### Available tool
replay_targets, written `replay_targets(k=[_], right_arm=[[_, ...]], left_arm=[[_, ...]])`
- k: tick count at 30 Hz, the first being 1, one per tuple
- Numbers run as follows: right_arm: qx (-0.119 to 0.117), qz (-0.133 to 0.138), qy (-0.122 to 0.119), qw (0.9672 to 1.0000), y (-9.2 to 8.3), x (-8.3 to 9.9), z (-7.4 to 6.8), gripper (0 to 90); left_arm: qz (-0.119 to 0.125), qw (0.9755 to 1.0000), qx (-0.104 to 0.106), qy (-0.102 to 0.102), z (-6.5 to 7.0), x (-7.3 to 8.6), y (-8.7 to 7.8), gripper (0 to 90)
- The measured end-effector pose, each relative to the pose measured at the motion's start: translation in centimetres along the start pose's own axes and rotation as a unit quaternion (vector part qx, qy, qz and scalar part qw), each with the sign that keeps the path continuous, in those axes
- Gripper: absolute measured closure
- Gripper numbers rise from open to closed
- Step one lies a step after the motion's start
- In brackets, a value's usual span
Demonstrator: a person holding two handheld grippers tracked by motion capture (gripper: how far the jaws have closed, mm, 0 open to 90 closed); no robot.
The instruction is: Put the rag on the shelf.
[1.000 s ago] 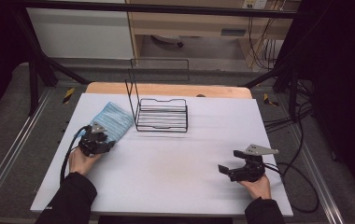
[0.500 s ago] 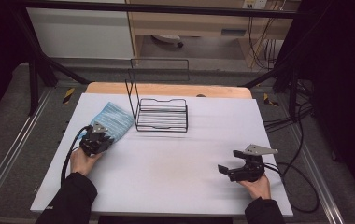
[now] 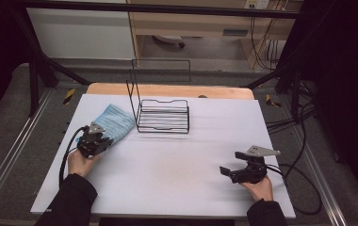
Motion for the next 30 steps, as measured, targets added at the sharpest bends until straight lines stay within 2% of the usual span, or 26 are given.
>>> replay_targets(k=[5,18,25,30], right_arm=[[-0.001,0.0,0.0,1.0,0.0,0.0,0.0,1.1],[0.001,0.001,0.0,1.0,-0.1,0.0,0.0,1.1],[0.001,0.001,0.0,1.0,-0.1,0.0,0.0,1.1],[0.002,0.0,0.001,1.0,-0.1,0.0,0.0,1.1]], left_arm=[[-0.008,1.0,0.0,0.004,0.7,0.5,-0.6,82.8],[-0.011,0.9998,0.009,-0.01,2.6,1.4,-1.5,82.8],[-0.007,0.9995,0.024,-0.017,4.1,2.3,-2.2,82.8],[-0.007,0.9993,0.034,-0.013,5.1,2.7,-2.6,82.8]])
Point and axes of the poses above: each handheld gripper's, and its own axes: y roughly forward along the jaws, x roughly out of its underside, z roughly to its right, the point moved 5 cm from there along y, roughly forward along the jaws, and after that the axes turned 10 degrees about x, right-handed, at the moved point
